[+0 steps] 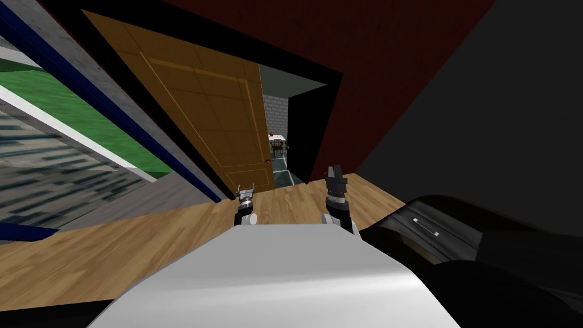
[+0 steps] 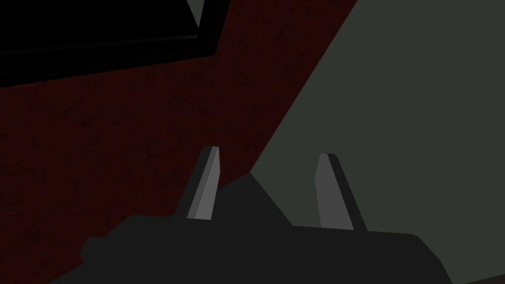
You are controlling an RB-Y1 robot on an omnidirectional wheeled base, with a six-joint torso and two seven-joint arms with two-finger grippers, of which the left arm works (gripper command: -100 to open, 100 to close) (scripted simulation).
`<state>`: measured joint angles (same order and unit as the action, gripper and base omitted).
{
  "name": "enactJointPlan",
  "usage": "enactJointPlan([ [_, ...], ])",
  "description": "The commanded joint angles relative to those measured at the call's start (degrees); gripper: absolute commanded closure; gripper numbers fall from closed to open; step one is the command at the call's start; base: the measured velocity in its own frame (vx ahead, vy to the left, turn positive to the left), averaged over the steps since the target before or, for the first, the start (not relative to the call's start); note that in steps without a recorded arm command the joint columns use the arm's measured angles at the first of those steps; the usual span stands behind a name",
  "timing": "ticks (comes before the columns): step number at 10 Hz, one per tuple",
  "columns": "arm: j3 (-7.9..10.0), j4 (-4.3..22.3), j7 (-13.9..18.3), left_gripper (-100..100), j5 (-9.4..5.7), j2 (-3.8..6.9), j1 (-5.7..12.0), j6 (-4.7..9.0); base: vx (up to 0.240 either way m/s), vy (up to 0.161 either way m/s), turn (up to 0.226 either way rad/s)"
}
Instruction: Push the door open
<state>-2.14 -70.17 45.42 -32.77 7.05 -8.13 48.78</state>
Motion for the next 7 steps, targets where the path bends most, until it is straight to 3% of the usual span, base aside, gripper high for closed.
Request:
enactJointPlan([
  [1,-0.17,1.32,0.88,-100,-0.89,-0.49,0.23,0.27,0.14,0.146,-0.125],
  [7,-0.61,7.98,4.62,-100,-4.42,-2.26,2.09,1.8,0.163,0.131,-0.154],
])
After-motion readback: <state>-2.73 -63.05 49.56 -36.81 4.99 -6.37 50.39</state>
